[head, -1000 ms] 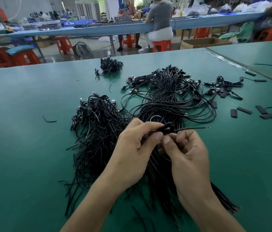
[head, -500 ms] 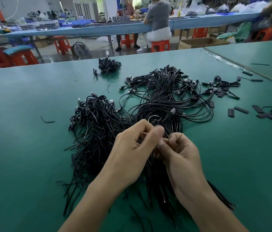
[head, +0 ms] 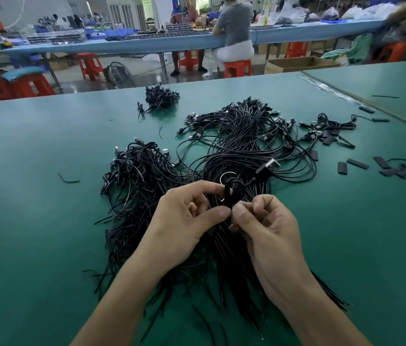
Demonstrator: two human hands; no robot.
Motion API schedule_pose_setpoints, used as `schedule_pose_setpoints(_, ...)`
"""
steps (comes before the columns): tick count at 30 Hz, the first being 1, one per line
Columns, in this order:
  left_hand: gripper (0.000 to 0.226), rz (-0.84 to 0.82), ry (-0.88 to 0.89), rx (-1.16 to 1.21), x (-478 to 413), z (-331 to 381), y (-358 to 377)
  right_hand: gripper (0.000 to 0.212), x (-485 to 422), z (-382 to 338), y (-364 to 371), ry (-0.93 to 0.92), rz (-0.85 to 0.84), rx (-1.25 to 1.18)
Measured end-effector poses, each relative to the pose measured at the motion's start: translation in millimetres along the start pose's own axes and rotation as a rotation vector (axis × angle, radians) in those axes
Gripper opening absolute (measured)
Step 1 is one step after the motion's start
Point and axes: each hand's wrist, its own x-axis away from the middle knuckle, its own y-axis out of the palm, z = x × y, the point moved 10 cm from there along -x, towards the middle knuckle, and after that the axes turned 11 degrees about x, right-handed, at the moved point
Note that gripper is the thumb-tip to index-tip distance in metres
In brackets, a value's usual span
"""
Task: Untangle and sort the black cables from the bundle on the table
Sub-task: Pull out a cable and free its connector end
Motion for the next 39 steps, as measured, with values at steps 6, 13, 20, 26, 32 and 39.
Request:
schedule_pose_setpoints(6,0.019,0.021,0.096,-0.228,6,11,6,0.029,-4,6,-3,0.049,-0.008,-0.086)
schedule_pose_setpoints(13,0.022,0.076,0.056,-0.082,7,20,10,0.022,-2,12,6,0.112,-0.072,-0.164)
schedule_pose_setpoints(20,0.05,0.014,0.101,0.007,8,24,12,0.032,-2,5,-3,0.06,-0.032,-0.098)
schedule_pose_setpoints(26,0.057,0.032,0.216,-0.228,12,34,15,0.029,-3,1,-5,0.003,0.039,0.007)
schedule_pose_setpoints(32,0.037,0.036,0.163,-0.161,10,25,18,0.042,-3,-3,-15,-0.012,0.103,-0.051)
schedule_pose_setpoints(39,0.021,0.023,0.066,-0.228,8,16,19,0.048,-1,-19,-14,-0.17,0.093,0.133)
